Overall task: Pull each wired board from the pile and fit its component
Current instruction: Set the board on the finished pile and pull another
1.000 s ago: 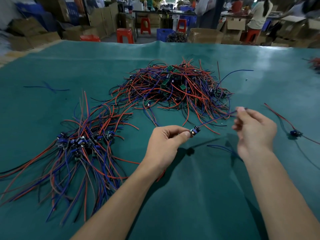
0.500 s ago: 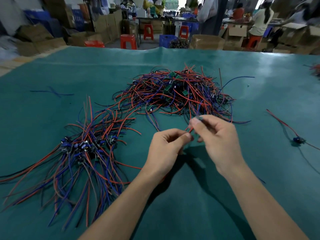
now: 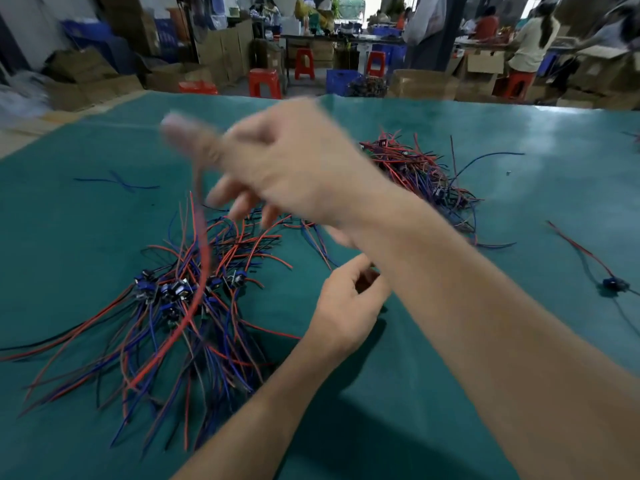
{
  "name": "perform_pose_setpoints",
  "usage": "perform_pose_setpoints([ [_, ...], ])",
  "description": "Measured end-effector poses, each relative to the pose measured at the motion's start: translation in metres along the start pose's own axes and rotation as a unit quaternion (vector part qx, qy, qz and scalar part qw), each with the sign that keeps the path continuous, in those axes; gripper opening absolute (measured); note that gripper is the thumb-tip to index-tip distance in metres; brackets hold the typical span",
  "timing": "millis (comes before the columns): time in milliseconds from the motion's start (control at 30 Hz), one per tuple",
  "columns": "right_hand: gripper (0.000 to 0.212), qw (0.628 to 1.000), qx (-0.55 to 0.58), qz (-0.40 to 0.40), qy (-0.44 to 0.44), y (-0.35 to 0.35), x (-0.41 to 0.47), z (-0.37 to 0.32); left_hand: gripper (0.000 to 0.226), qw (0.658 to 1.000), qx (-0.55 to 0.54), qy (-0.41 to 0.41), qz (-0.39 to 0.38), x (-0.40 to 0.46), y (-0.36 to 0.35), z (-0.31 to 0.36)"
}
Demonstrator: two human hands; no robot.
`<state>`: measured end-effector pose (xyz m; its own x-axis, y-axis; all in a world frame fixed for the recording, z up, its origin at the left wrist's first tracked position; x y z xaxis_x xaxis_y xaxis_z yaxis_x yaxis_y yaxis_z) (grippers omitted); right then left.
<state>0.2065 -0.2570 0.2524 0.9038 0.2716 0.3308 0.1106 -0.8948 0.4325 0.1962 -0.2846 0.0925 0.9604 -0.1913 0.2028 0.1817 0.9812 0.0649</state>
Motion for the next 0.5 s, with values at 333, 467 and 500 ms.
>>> perform_pose_setpoints([
  [333,0.039,0.817,-0.526,-0.035,-0.235,0.066,0.016,0.166,0.030,0.998,0.025,0.043,0.022,0.004,0.003,-0.016],
  [467,0.009,0.845,-0.487,0.026,-0.217,0.098,0.003,0.189,0.020,0.998,0.030,0.047,0.029,0.005,0.004,-0.019],
  [500,0.003,0.869,-0.452,0.042,-0.199,0.104,0.002,0.190,0.017,0.998,0.029,0.049,0.034,0.005,0.005,-0.020],
])
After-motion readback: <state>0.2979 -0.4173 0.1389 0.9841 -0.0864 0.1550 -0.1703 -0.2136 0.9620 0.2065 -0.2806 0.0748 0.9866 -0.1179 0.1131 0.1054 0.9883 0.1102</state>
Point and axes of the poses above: each hand's wrist, its own x-axis towards the middle knuckle, its own y-axis out of the back of the hand, z = x × y, the point moved 5 cm from there along x, towards the middle knuckle, and after that the axes turned 4 degrees about z, right-handed, at the moved point
